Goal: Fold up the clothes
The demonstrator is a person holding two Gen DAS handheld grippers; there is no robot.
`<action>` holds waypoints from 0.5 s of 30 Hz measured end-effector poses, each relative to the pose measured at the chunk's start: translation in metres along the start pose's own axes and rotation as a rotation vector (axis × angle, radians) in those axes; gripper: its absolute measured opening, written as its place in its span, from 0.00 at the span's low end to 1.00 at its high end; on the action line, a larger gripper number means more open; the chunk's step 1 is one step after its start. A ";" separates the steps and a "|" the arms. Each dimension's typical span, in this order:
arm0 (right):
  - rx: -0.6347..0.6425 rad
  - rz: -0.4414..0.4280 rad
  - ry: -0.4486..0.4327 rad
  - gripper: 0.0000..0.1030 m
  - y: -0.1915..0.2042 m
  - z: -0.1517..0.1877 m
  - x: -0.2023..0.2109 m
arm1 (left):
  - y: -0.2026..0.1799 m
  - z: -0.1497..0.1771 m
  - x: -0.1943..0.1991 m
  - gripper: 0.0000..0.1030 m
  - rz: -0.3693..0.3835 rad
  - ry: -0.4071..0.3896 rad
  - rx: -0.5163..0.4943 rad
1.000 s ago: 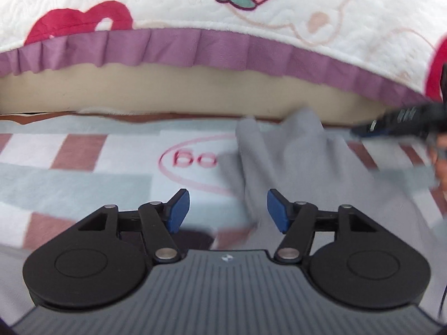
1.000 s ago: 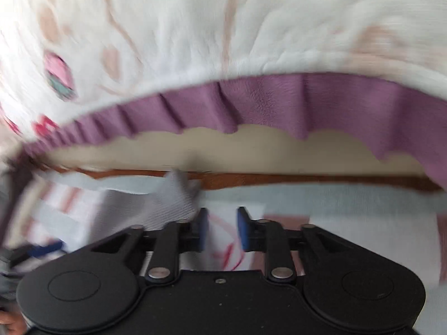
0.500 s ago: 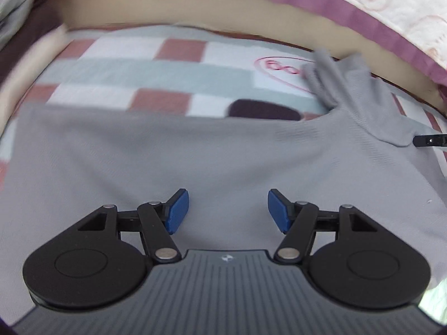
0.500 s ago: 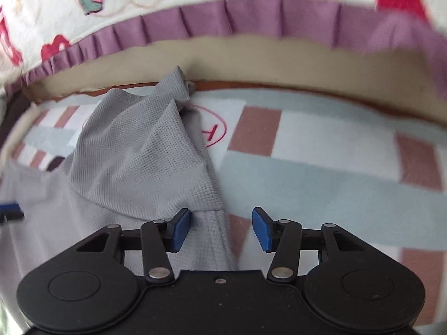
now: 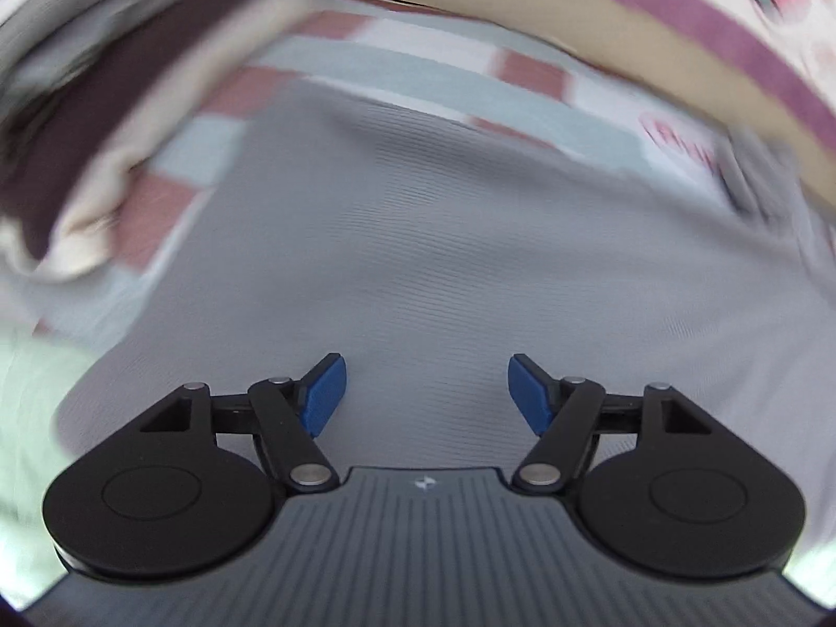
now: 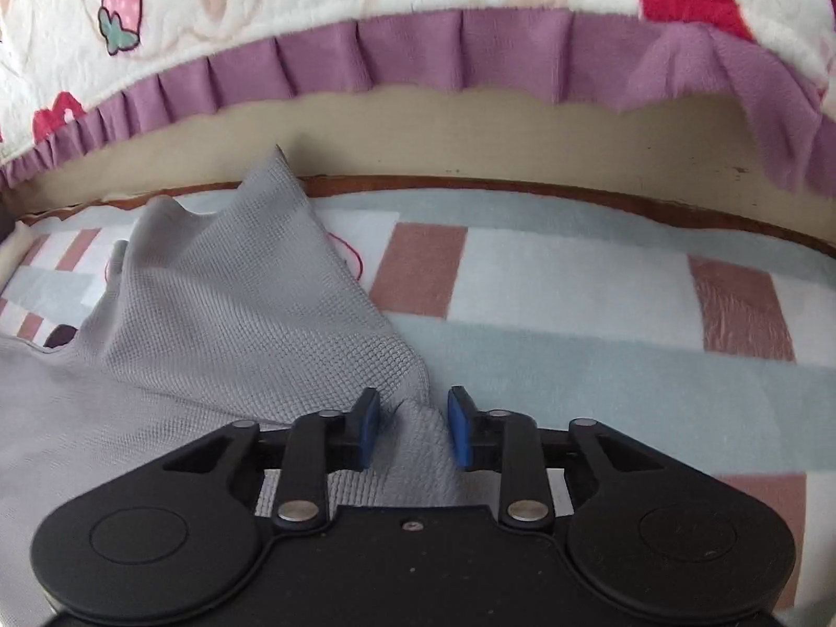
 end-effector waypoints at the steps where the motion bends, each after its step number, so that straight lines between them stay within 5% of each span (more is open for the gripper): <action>1: -0.005 -0.018 -0.009 0.45 0.001 0.001 0.005 | 0.018 -0.002 0.003 0.69 -0.029 -0.010 0.054; 4: -0.021 -0.009 -0.034 0.51 0.001 0.004 0.023 | 0.068 -0.006 0.009 0.71 -0.079 -0.020 0.221; 7: -0.073 -0.007 -0.110 0.52 0.011 0.017 0.052 | 0.104 -0.013 0.011 0.72 -0.033 -0.014 0.377; 12: -0.378 -0.289 -0.298 0.52 0.059 0.081 0.102 | 0.102 -0.016 -0.011 0.82 -0.109 0.069 0.162; 15: -0.366 -0.221 -0.222 0.52 0.085 0.116 0.110 | 0.088 -0.008 -0.026 0.82 -0.133 0.107 -0.014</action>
Point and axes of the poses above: each gripper's, at about its wrist camera, not at the fingertips, and x roughly against the way its jaws point, y to its left, z to its underside, the point moved 7 cm from there along -x, roughly the way its jaws point, and after that the axes turned 7 degrees about -z, right-handed, at the moved point
